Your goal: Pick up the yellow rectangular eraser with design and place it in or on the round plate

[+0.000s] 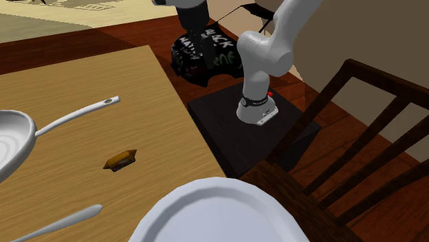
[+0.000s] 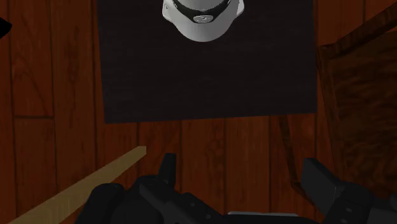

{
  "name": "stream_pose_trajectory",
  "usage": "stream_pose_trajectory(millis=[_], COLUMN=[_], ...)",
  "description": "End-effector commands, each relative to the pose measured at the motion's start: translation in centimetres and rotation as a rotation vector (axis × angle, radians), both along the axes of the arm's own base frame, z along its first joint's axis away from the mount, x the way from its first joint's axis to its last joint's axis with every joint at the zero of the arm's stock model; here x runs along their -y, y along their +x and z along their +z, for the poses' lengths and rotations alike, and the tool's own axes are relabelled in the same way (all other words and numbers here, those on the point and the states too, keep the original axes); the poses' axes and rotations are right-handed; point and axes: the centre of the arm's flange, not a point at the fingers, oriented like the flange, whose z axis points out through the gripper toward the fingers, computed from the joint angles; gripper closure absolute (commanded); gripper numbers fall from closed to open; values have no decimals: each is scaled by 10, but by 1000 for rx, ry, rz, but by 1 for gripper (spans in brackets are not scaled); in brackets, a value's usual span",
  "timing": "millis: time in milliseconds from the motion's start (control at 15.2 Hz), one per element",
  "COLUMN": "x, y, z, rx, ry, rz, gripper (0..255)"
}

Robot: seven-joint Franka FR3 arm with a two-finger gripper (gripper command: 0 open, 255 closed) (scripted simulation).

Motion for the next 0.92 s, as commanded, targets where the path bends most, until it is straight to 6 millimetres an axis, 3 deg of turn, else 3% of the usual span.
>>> stream_pose_trajectory(millis=[0, 858], x=[0, -84], y=[0, 134], z=[0, -11], rx=[0, 91], ry=[0, 17], rz=[0, 76], gripper=[0, 0])
